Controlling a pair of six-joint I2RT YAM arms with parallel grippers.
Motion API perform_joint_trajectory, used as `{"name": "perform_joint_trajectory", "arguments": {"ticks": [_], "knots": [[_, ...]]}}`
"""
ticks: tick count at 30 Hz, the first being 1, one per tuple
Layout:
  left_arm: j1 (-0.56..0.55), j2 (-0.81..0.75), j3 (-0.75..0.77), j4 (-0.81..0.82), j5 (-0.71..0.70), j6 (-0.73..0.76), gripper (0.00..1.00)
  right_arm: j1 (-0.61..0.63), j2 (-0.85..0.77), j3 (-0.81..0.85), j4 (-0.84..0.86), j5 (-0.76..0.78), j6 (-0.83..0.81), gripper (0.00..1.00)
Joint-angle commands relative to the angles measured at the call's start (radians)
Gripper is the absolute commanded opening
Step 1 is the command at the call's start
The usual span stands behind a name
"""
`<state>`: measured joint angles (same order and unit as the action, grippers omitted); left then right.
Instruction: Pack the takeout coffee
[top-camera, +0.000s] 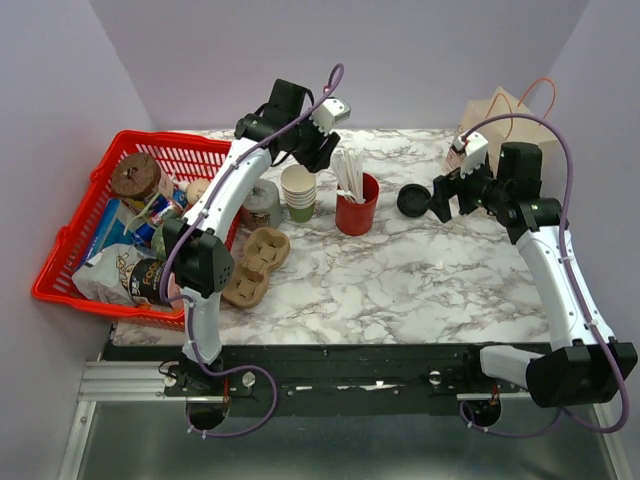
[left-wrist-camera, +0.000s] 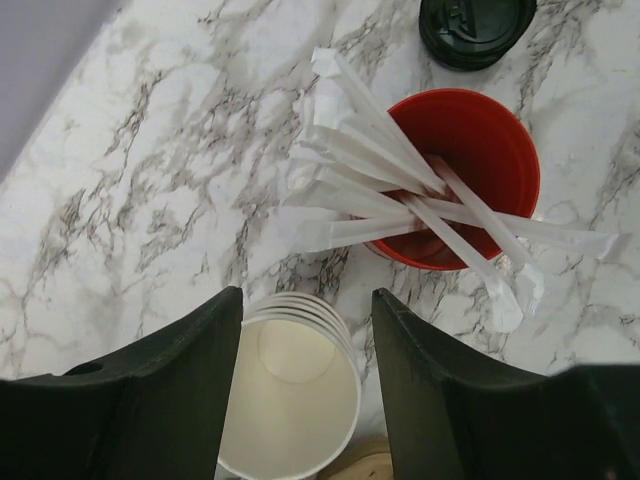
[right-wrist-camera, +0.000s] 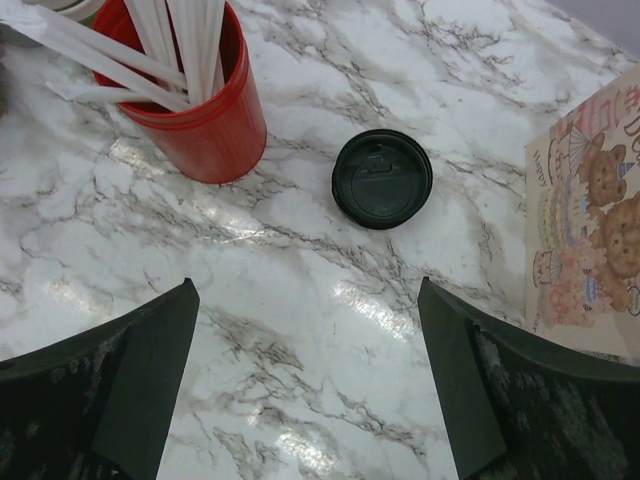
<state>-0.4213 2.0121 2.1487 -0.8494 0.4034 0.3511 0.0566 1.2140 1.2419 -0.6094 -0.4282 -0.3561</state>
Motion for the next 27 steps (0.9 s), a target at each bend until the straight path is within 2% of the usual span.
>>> {"name": "perform_joint_trajectory", "arguments": {"ticks": [1,8,17,27], "knots": [[-0.01,-0.044,0.037,-0.062,-0.158,-0.083,0.61,-0.004,-0.039,-0.038,-0.023,-0.026,-0.021,1.0],[-0.028,-0.055,0.019,-0.212,-0.198,-0.09,0.6,-0.006,-0.038,-0.078,-0.03,-0.046,0.005,1.0],[-0.04,-0.072,-0.059,-0.209,-0.25,-0.103,0.56,-0.006,-0.005,-0.055,-0.043,-0.072,0.023,1.0],[-0.039,-0.033,-0.039,-0.218,-0.264,-0.089,0.53,-0.006,-0.001,-0.052,-0.067,-0.049,-0.004,1.0]]}}
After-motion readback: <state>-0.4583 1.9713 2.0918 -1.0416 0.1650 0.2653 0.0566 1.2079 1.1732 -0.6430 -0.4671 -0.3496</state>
